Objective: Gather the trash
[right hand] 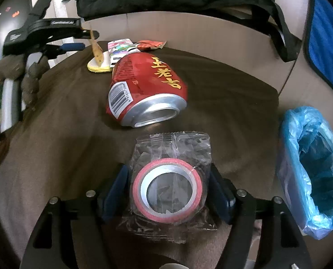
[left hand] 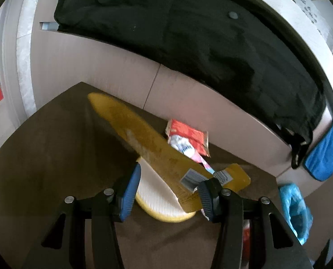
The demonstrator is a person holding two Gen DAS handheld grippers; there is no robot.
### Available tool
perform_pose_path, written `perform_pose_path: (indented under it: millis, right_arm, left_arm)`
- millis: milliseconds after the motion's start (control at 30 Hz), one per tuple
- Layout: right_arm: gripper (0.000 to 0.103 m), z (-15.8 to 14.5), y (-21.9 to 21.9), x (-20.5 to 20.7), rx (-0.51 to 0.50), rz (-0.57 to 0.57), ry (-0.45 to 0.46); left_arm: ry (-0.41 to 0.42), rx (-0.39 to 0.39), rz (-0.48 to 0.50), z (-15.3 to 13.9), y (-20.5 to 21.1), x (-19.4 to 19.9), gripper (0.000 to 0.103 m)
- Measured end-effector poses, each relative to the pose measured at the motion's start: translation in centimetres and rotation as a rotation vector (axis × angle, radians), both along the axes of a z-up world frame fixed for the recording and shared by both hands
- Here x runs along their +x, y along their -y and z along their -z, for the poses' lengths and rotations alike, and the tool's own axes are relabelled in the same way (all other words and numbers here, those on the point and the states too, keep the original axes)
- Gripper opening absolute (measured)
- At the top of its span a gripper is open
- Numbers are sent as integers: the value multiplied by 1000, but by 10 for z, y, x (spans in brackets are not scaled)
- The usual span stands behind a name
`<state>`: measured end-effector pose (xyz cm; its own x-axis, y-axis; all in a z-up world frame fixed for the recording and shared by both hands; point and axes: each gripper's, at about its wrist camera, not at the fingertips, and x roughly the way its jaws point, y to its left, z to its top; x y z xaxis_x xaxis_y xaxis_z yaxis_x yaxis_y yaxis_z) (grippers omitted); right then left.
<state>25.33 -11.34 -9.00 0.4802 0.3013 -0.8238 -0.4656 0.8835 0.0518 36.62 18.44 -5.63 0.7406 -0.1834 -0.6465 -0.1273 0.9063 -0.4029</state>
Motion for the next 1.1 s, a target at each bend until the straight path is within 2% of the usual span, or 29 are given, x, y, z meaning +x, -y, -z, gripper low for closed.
perform_pose_path:
  millis: [33,67,100,200,500,567,633,767,1000,1100]
  right_arm:
    - [69,0,0,0,1,-1,0]
    - [69,0,0,0,2,-2,0]
    - [69,0,0,0,2,-3,0]
    - [69,1,0,0,4,-4,1]
    - [69,-1,1,3,15,-6,-2]
    - [62,-2,2,5,27,-4,-4]
    - [51,-4,7,7,64,7,-17]
    - [49,-10,18,9,144,34,-40]
    - [49,-36,28,3,196,40,21]
    - [49,-51,30,1,207,36,60]
  left_arm:
    - [0,3,-3,0,-2,3,36]
    - [-4,17,-9,0,-1,8,20]
    - [-5,25,-13,0,-2,10,13]
    - [19,42,-15,-5,-3,12,3]
    - [86,108,-1,-32,0,-21,0]
    - [95,107,3,-37,-1,-31,0]
    - [106,112,16,-44,-1,-44,0]
    - [137,138,49,-57,11,-68,0]
    - [202,178,102,-81,40,-101,0]
    - [211,172,115,-88,49,-108,0]
